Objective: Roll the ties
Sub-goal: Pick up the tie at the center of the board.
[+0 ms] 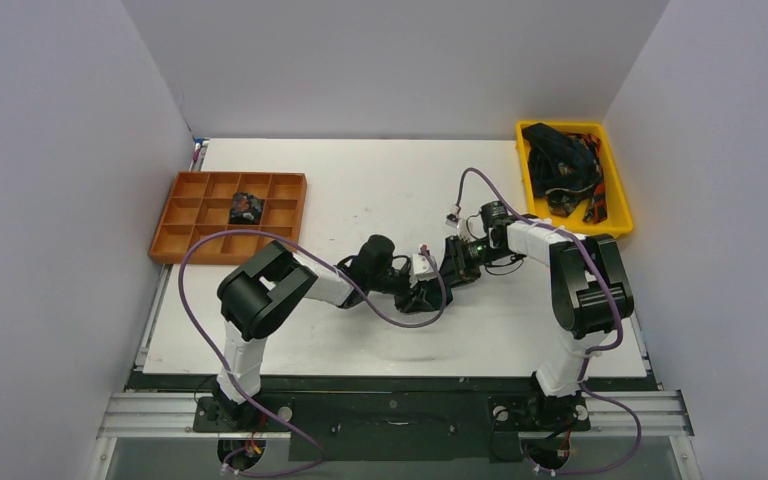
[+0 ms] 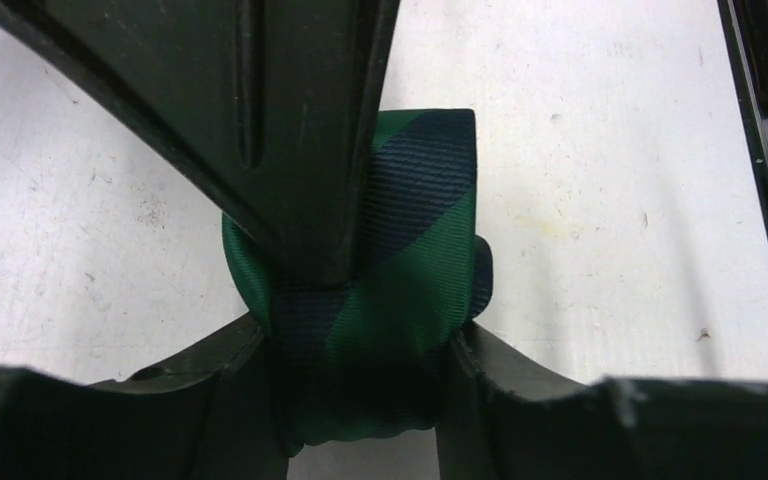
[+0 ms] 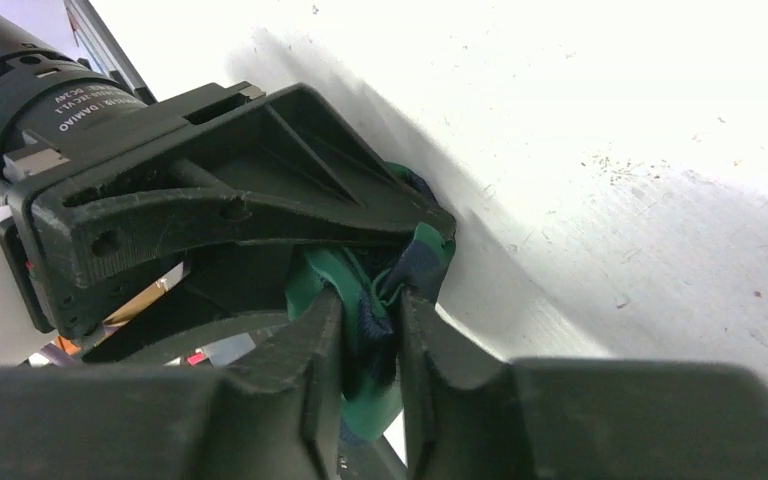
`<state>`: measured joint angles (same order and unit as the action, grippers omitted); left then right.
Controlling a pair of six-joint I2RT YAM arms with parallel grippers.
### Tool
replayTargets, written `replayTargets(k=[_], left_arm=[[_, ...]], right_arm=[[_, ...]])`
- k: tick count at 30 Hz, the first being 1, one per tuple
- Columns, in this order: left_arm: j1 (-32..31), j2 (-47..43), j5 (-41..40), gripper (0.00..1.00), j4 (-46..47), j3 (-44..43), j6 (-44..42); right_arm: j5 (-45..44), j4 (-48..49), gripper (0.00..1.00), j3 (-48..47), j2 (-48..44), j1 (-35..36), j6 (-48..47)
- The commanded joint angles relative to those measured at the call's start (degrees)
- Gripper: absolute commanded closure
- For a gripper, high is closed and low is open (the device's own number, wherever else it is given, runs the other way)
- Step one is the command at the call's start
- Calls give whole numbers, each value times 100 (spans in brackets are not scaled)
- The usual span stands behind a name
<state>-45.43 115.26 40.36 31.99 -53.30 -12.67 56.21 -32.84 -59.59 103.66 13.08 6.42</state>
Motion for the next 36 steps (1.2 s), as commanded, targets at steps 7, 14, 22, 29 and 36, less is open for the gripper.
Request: replayTargets(k=[7, 14, 22, 29, 36], left_arm=[[171, 297, -209, 86, -188, 40, 120], [197, 382, -190, 87, -355, -79, 69], [202, 379, -121, 87, -338, -73, 64], [209, 169, -4, 44, 31, 108, 4], [172, 213, 35, 48, -15, -61, -165]], right_arm=[[421, -1130, 60, -154, 21, -154, -778], [597, -1371, 42, -146, 23, -122, -938], [374, -1401, 90, -211, 173, -150, -1077], [110, -1401, 100, -172, 160, -205, -1146], [6, -1419, 100, -149, 229, -175, -1188]])
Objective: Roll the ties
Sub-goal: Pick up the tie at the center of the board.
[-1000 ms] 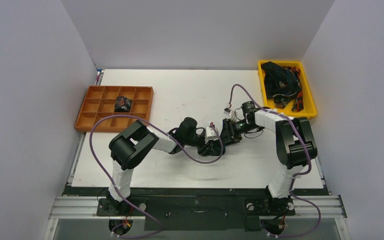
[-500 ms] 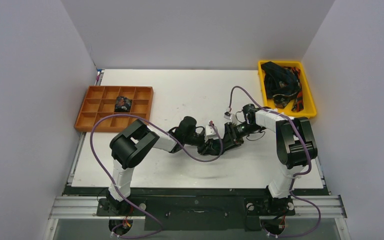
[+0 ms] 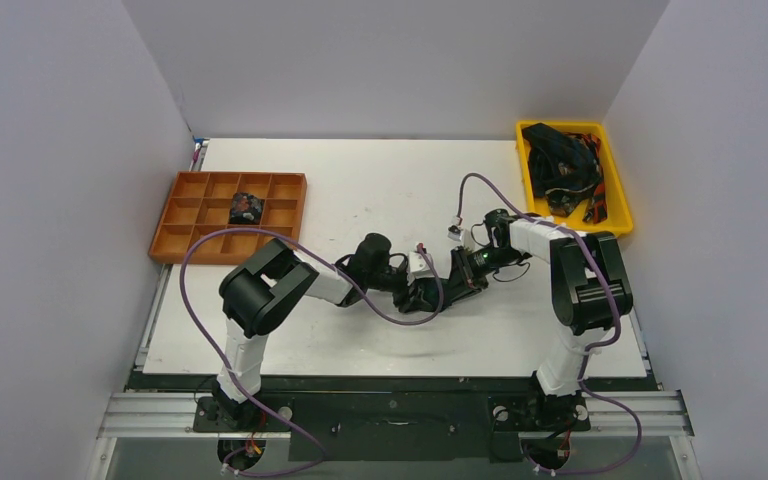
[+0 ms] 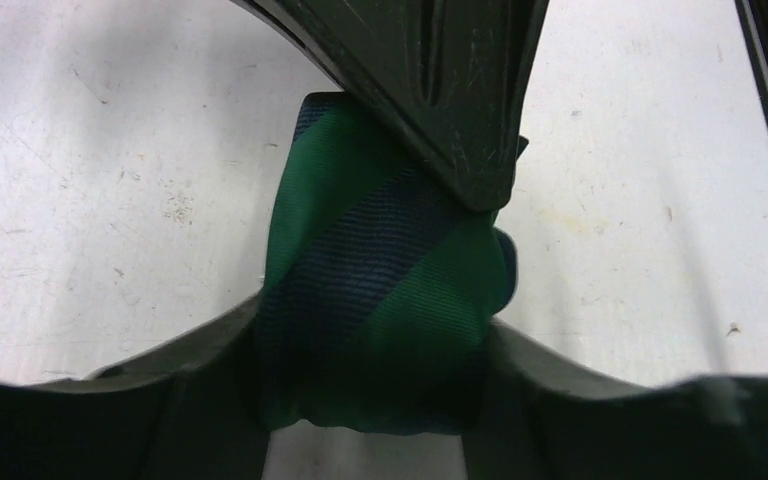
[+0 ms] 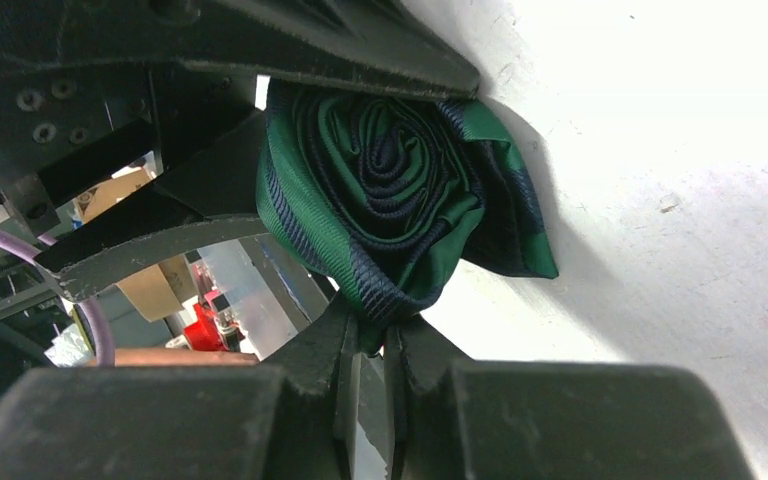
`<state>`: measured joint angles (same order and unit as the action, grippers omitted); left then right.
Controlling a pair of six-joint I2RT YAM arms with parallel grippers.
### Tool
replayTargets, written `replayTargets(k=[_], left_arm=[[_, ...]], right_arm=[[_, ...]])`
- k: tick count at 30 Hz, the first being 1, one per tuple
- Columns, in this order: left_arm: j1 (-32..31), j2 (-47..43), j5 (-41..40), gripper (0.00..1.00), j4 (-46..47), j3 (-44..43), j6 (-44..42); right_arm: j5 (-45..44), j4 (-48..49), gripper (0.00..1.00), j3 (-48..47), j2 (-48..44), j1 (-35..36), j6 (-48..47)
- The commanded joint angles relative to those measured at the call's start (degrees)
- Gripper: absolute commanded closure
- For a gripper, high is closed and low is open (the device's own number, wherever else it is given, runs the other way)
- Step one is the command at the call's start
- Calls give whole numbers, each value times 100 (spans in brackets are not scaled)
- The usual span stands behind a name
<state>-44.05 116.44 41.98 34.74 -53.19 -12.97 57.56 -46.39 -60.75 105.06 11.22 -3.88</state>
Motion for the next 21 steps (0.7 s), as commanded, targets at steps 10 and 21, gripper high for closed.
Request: replayTargets(k=[10, 21], left_arm=[[28, 191, -151, 87, -957, -50, -490], [41, 237, -190, 88, -1083, -19, -587]], right_arm=[[-515, -45, 34, 238, -465, -488, 124], [-731, 2731, 24, 1139, -177, -434, 2301]])
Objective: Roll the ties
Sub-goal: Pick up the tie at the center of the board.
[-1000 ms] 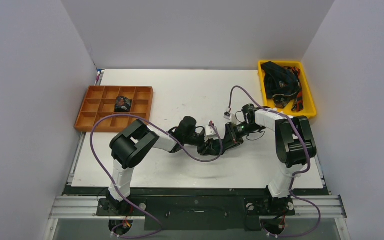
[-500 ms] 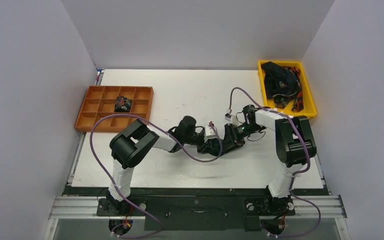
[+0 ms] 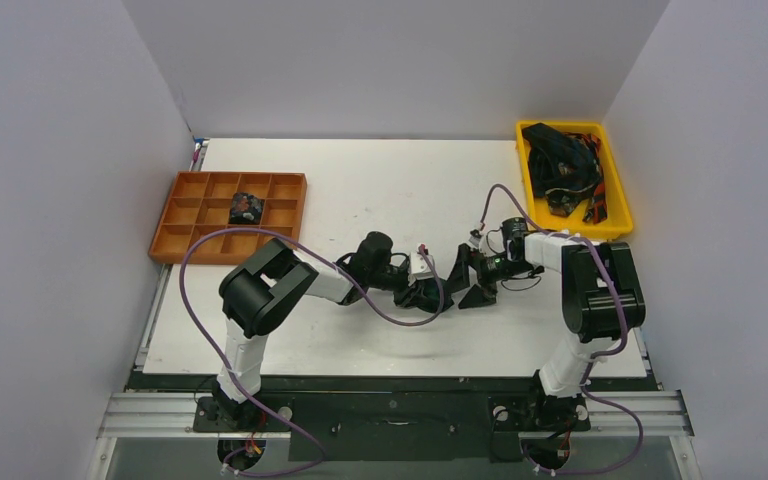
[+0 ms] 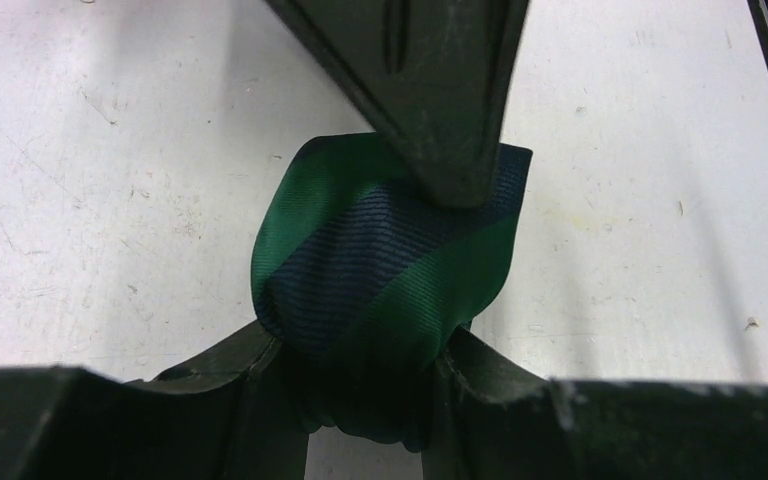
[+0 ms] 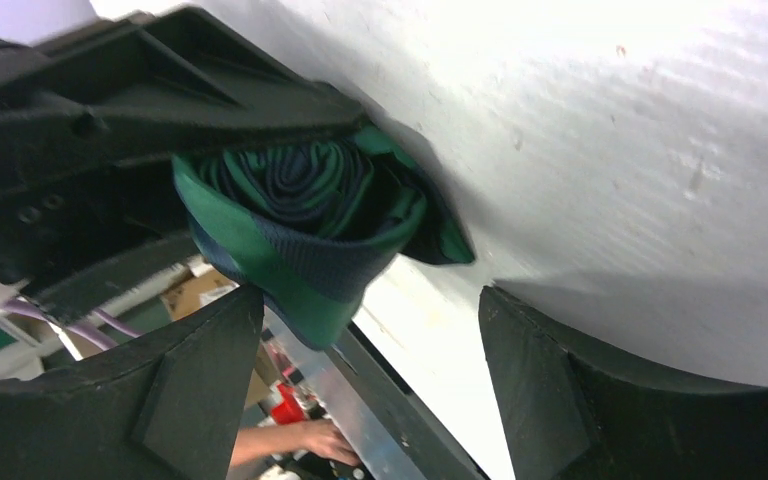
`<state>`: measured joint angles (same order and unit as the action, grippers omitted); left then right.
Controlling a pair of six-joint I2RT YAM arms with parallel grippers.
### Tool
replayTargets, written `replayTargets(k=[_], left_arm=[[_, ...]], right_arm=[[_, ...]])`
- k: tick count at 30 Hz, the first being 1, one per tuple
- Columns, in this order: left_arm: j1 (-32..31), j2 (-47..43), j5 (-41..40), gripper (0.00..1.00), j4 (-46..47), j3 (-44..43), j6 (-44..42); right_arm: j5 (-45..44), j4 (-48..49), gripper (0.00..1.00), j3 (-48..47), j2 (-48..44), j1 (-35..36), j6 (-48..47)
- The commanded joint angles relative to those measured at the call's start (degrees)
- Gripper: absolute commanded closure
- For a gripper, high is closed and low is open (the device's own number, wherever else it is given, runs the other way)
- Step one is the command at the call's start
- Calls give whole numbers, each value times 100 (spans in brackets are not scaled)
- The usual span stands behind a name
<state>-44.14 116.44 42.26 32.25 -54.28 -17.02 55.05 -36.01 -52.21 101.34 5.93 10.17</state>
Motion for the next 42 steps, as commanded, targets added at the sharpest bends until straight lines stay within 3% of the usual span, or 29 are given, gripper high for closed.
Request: replayTargets(k=[1, 5, 10, 14, 17, 19, 20, 22, 24, 25, 27, 32, 35, 37, 39, 42], left_arm=[[49, 233, -218, 89, -834, 100, -198], [59, 203, -227, 88, -841, 157, -215], [59, 182, -256, 89, -817, 207, -192], [57, 176, -262, 88, -795, 217, -172], [59, 185, -262, 88, -790, 204, -171], [63, 193, -262, 88, -778, 195, -171], [63, 198, -262, 88, -780, 188, -164], [63, 203, -263, 88, -779, 176, -158], [59, 199, -267, 88, -781, 168, -149], [61, 197, -259, 88, -782, 166, -152], [56, 172, -231, 83, -755, 184, -140], [64, -62, -57, 34, -388, 297, 71], [34, -211, -9, 20, -200, 306, 148], [18, -303, 36, 6, -135, 305, 168], [-6, -391, 118, 1, -119, 287, 111], [-104, -492, 257, 3, -282, 252, -122]], right_arm=[[-439, 1790, 23, 296, 242, 135, 959], [-74, 2049, 23, 291, 434, 288, 1142], [328, 2158, 41, 345, 299, 372, 1238], [420, 1807, 45, 430, 64, 329, 942], [440, 1516, 44, 475, -61, 304, 718], [368, 1473, 33, 487, -74, 301, 675], [358, 1469, 33, 489, -68, 314, 668], [373, 1450, 46, 466, -1, 308, 631], [356, 1364, 67, 422, 71, 305, 534], [339, 1291, 86, 380, 101, 300, 449], [271, 1191, 100, 314, 112, 295, 355], [91, 843, 100, 180, 83, 322, 87], [47, 740, 100, 118, 47, 384, -76], [47, 702, 100, 68, 16, 424, -122], [43, 656, 100, 6, -11, 488, -166], [30, 623, 100, -85, -82, 595, -212]])
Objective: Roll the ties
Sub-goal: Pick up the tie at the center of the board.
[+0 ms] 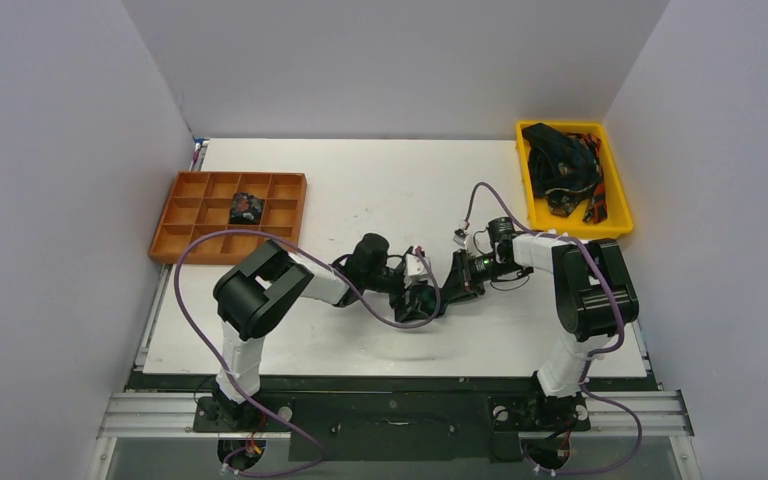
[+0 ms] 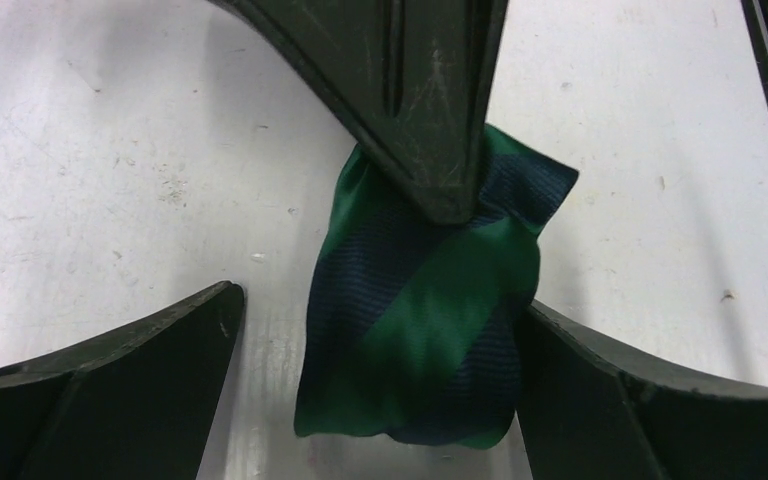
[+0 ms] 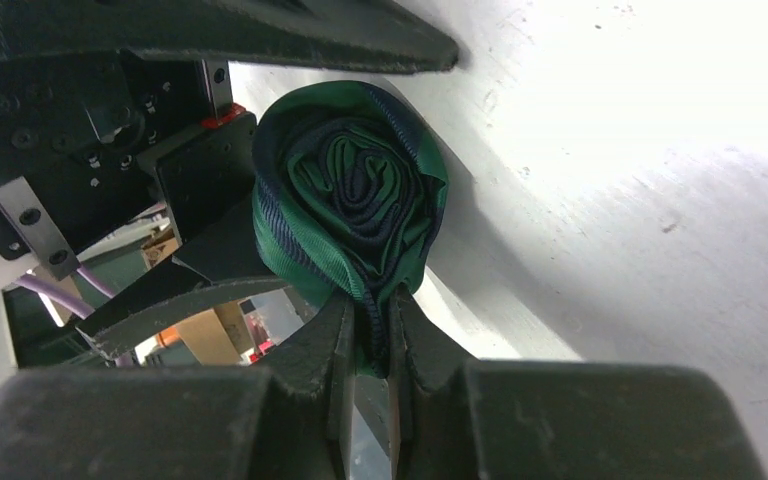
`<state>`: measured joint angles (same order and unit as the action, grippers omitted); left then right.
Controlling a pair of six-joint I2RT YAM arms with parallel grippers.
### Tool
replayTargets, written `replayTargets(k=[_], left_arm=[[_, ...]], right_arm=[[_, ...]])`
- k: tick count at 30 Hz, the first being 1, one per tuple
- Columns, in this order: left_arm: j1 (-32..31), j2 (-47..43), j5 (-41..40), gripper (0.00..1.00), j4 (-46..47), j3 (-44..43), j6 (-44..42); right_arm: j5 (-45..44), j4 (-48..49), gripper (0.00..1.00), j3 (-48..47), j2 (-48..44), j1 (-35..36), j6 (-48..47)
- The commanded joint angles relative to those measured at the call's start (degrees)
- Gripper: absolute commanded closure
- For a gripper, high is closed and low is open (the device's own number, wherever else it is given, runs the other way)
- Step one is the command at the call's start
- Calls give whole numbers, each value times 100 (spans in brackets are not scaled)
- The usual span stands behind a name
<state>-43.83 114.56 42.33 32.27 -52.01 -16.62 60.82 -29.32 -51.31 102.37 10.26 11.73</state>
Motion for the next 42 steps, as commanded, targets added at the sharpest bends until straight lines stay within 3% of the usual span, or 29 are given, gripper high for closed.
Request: replayTargets(k=[1, 7, 8, 13, 18, 20, 21, 27, 34, 40, 42], left_arm=[[-157, -317, 272, 3, -310, 11, -203], [-242, -281, 428, 0, -574, -114, -417], [-258, -275, 440, 3, -650, -133, -490], [-293, -207, 421, 26, -1228, -349, -780], [-262, -230, 158, 65, -1317, -361, -810], [-240, -268, -38, 72, -1272, -353, -744], [-229, -281, -79, 72, -1275, -353, -719], [-57, -819, -361, 1, -982, -41, -299], [428, -1725, -782, 3, -1918, -212, 836], [1179, -2556, -1502, 3, -1590, 89, 2874], [1496, -2695, -1467, 3, -2141, -97, 3303]], right_arm=[[-567, -42, 100, -223, -196, 174, -370], [-659, -47, 100, -472, -332, 212, -370], [-668, -47, 100, -496, -345, 206, -367], [-616, -45, 100, -692, -347, 219, -309], [-523, -133, 100, -783, -397, 279, -346], [-523, -206, 100, -766, -423, 315, -421], [-530, -252, 100, -762, -427, 335, -479], [-624, -334, 100, -801, -472, 336, -553], [-664, -336, 100, -997, -552, 282, -433], [-596, -206, 100, -1299, -609, 283, -110], [-572, -101, 100, -1413, -639, 290, 59]])
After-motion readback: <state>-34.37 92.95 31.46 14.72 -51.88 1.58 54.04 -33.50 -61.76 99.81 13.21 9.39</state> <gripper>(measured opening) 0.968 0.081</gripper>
